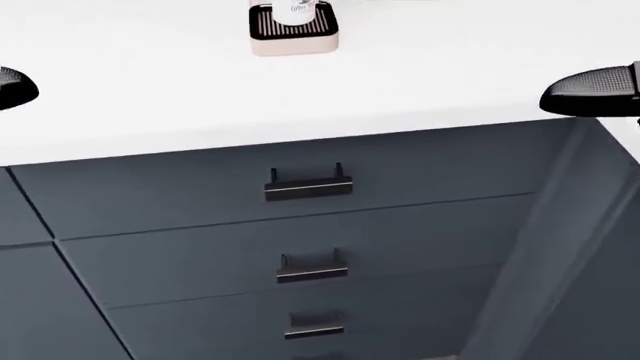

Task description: Pick the mug from under the coffee machine dispenser and place it on the counter.

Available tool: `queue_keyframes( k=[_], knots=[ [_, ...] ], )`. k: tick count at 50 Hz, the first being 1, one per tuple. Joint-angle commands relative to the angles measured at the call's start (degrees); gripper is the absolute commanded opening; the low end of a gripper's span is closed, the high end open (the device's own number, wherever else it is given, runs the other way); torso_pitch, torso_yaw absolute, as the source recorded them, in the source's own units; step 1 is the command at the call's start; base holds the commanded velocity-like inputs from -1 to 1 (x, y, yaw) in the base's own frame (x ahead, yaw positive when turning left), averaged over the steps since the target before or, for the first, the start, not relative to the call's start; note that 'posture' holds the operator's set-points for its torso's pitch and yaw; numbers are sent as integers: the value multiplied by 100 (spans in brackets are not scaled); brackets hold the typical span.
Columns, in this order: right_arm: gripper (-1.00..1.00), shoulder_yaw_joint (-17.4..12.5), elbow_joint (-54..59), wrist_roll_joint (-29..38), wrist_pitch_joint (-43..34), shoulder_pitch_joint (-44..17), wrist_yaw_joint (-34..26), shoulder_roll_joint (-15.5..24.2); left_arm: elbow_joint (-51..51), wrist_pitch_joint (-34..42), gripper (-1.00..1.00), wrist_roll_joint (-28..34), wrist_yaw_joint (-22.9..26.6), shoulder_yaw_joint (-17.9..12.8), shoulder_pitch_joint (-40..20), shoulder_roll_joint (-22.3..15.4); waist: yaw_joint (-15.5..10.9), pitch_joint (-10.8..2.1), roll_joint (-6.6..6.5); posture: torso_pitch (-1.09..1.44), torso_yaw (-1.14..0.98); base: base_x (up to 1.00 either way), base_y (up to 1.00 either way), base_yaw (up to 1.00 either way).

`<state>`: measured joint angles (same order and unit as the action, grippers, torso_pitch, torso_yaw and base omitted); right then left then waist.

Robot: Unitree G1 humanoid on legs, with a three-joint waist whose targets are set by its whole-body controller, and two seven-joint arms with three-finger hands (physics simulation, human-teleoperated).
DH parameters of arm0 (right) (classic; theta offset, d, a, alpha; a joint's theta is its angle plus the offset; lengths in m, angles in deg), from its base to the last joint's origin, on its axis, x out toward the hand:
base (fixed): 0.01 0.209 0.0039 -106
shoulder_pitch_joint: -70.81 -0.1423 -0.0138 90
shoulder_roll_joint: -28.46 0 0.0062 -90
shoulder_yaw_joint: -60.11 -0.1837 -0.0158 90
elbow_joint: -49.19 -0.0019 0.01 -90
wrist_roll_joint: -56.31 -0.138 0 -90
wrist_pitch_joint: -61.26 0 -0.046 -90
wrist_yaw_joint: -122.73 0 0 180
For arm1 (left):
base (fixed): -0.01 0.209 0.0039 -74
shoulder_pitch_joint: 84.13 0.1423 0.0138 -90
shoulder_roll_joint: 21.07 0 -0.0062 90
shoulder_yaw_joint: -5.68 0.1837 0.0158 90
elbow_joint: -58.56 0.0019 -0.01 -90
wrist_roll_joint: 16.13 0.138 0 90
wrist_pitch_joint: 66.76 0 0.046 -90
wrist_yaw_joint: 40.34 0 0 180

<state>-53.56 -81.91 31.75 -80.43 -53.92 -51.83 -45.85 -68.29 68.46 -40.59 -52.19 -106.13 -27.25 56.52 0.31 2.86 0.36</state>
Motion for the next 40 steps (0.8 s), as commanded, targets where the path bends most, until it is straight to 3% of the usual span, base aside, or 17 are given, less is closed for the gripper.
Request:
queue_keyframes(
  k=[1,3,4,5,7,15,17,19,20,23,28,30,31,32,34,38,40],
  knots=[
    [100,-32,-97,-17,168,-111,0,56,-108,-183,100,74,-35,-71,-79,-50,-10,-54,3,0,0,13,16,0],
    [100,-39,-96,-24,172,-103,-1,65,-127,-165,100,78,-27,-67,-78,-40,26,-63,-226,0,0,12,16,0],
    [100,-40,-95,-26,175,-99,1,66,-126,-158,100,77,-21,-79,-86,-45,40,-139,-442,0,0,13,16,0],
    [100,-34,-107,-33,170,-96,6,64,-130,-156,100,80,-15,-84,-79,-44,63,-222,-507,0,0,12,16,0],
    [100,-21,-106,-27,179,-89,10,60,-135,-167,100,91,-3,-81,-59,-38,-1,-85,-440,0,0,12,15,0],
    [100,-31,-115,-36,177,-77,12,61,-161,-140,100,92,3,-95,-69,-35,-53,-78,-42,0,0,13,11,0],
    [100,-34,-108,-32,186,-72,9,66,-151,-166,100,108,20,-90,-44,-25,-75,-82,102,0,0,13,5,0],
    [100,-38,-112,-41,175,-85,11,69,-150,-155,100,106,23,-96,-64,-34,-94,-151,363,0,0,13,4,0],
    [100,-37,-107,-36,185,-78,10,68,-151,-158,100,108,26,-94,-57,-31,-90,-121,260,0,0,13,2,0],
    [100,-78,-43,-45,216,-83,-2,88,-149,-157,100,112,30,-93,-63,-27,-56,-96,229,0,0,13,1,0],
    [100,-87,29,-50,289,-32,23,79,-154,-142,100,102,29,-106,-73,-34,-38,-35,-33,0,0,13,0,0],
    [100,-78,13,-64,269,-42,41,78,-150,-140,100,93,31,-120,-76,-45,-4,-58,-245,0,0,14,0,0],
    [100,-79,20,-69,263,-45,45,83,-151,-139,100,89,26,-118,-75,-44,11,-119,-445,0,0,13,0,0],
    [100,-81,22,-72,260,-50,49,89,-152,-137,100,86,23,-116,-79,-46,-9,-127,-367,0,0,13,0,0],
    [100,-86,20,-87,247,-46,54,94,-152,-136,100,82,21,-118,-77,-51,-32,-79,-404,0,0,13,0,0],
    [100,-107,2,-143,220,-53,61,100,-152,-123,100,77,15,-120,-93,-68,-81,-132,-275,0,0,12,-17,0],
    [100,-99,-8,-159,229,-48,72,104,-132,-128,100,82,6,-134,-101,-81,-68,-102,-357,0,0,12,-38,0]
  ],
)
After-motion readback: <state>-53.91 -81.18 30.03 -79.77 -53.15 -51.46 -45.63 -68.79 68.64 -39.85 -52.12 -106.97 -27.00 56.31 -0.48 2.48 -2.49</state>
